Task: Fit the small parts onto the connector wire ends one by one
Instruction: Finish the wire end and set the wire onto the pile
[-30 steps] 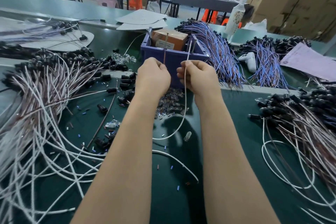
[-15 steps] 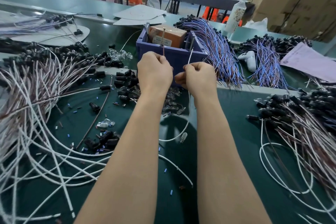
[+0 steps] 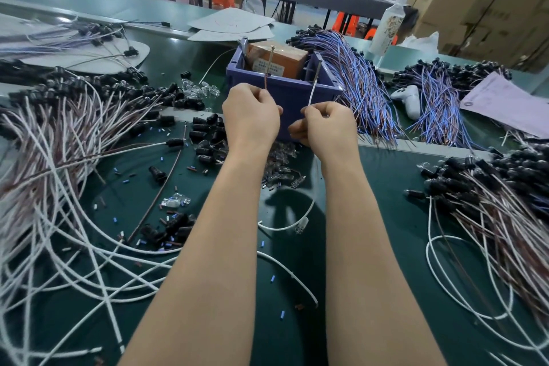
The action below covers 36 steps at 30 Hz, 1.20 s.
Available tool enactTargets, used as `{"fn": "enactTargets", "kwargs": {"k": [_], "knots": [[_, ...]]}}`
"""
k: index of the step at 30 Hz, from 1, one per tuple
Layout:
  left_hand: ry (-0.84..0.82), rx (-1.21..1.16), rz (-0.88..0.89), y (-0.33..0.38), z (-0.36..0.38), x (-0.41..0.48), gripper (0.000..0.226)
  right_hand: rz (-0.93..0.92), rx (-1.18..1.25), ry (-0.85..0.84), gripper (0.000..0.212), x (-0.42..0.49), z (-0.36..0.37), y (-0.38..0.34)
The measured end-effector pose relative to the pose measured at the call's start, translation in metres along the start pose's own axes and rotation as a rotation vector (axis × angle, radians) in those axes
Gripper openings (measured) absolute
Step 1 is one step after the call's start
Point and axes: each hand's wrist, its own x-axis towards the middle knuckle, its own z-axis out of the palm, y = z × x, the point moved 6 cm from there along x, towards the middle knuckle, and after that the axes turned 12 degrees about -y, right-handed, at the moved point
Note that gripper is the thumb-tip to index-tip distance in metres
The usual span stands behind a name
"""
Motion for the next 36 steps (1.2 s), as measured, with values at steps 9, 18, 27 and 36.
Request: {"fn": "enactTargets", "kwargs": {"k": [9, 18, 27, 36], "knots": [[0.014, -0.060, -0.015, -0.005, -0.003, 0.001, 0.020, 0.014, -0.005, 0.029, 0.017, -0.003, -0.002, -0.001], [-0.025, -0.064, 0.009, -0.001, 0.000, 0.001, 0.022, -0.048, -0.027, 0.055, 0.009, -0.007, -0.001, -0.009], [-0.049, -0.050, 0.033, 0.002, 0.001, 0.004, 0.018, -0.041, -0.045, 0.045, 0.010, -0.007, 0.000, -0.011], [-0.082, -0.067, 0.047, 0.001, 0.005, 0.005, 0.016, -0.045, -0.047, 0.039, 0.010, -0.006, 0.000, -0.009]]}}
